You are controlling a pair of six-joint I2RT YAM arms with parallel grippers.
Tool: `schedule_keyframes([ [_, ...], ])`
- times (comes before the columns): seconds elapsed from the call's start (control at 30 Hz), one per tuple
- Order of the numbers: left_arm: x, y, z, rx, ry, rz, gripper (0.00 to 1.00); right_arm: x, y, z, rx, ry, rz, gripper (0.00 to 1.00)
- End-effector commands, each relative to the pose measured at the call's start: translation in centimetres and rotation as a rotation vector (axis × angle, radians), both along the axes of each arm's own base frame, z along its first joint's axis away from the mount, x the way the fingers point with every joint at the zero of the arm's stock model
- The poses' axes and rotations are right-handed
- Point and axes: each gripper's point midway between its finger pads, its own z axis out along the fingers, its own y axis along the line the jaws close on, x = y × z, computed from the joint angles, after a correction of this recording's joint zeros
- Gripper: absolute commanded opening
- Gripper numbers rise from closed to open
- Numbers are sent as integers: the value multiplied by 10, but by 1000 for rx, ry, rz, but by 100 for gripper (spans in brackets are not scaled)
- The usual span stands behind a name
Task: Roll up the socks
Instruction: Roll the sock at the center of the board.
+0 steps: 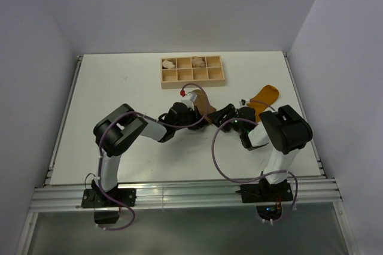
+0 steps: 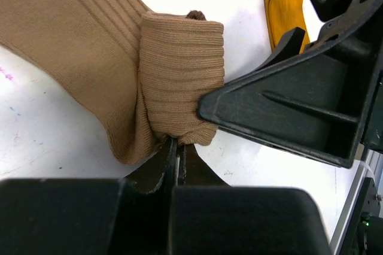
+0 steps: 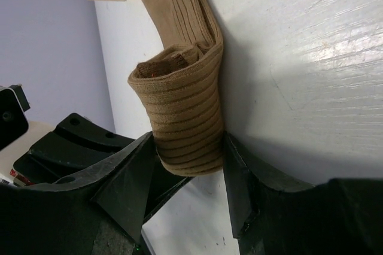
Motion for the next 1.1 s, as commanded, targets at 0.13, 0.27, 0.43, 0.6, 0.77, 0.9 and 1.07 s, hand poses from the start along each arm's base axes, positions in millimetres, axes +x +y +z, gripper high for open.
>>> schedule_keyframes([
  [0.13,-16,-8,-8,3,48,-100,0,14,-6,-1,6,-17,-53,50],
  [0.27,-19,-11,-6,-18,51,-117,0,19,-1,0,-1,-15,-31,27],
  [0.43,-17,-8,-6,-13,47,-92,0,14,-10,-14,-140,73,-14,0],
  [0.6,-11,2,1,-5,27,-31,25,10,-27,-22,-382,203,34,0],
  [0.77,0,27,17,17,-51,101,44,27,-43,-10,-616,271,48,0],
  [0.9,0,41,33,-5,-108,146,47,20,-51,-16,-782,366,97,0],
  [1.07,4,50,37,0,-137,195,46,21,-35,-23,-911,415,158,0],
])
